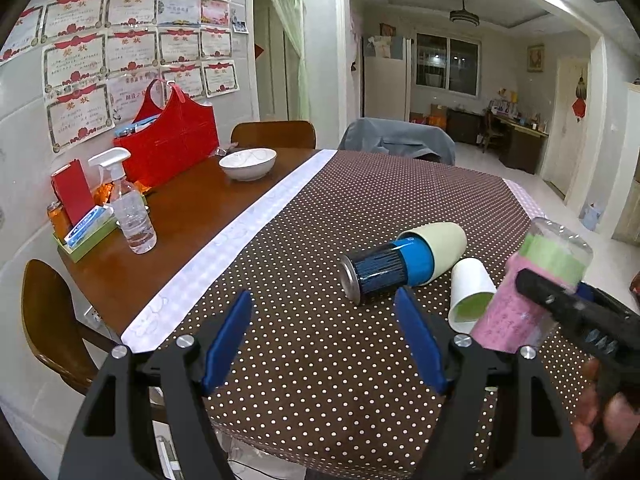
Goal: Flip cup upside down
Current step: 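Rotate the held jar upright with the right tool, lid upward, then lower the jar upright onto the tablecloth and open the right tool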
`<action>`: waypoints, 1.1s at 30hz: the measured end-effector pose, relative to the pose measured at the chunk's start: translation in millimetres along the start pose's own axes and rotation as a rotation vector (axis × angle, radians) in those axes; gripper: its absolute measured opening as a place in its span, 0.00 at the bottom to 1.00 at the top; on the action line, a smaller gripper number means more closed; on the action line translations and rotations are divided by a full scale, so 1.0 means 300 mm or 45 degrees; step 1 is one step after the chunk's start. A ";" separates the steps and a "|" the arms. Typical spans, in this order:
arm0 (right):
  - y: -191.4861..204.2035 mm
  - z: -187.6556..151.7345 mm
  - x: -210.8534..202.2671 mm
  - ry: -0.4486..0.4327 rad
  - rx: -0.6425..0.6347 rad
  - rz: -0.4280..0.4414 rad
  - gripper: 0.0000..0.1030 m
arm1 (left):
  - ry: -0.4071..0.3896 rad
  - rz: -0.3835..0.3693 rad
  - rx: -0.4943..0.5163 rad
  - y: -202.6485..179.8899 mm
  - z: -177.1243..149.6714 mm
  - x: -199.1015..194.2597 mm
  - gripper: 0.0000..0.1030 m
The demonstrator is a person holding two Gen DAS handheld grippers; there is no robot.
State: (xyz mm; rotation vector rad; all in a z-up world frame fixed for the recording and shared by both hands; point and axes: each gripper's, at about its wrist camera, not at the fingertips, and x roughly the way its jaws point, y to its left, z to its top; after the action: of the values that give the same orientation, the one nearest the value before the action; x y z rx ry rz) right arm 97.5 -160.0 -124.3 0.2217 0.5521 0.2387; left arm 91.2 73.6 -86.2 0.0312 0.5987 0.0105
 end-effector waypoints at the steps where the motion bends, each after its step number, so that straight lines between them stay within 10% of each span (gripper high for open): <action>1: 0.012 -0.007 0.011 -0.014 -0.034 -0.023 0.68 | 0.001 0.000 -0.002 0.001 0.000 0.000 0.71; 17: 0.093 -0.106 0.126 -0.019 -0.353 -0.232 0.69 | -0.015 -0.004 0.001 -0.001 -0.007 -0.005 0.77; 33: 0.067 -0.042 -0.007 -0.019 -0.144 -0.060 0.94 | -0.034 -0.010 0.016 -0.026 -0.007 -0.026 0.79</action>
State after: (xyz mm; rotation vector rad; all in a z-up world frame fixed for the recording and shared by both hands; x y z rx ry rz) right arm 85.5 -139.8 -128.3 0.1007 0.5269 0.2219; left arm 83.7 65.8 -83.8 0.0413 0.5724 -0.0012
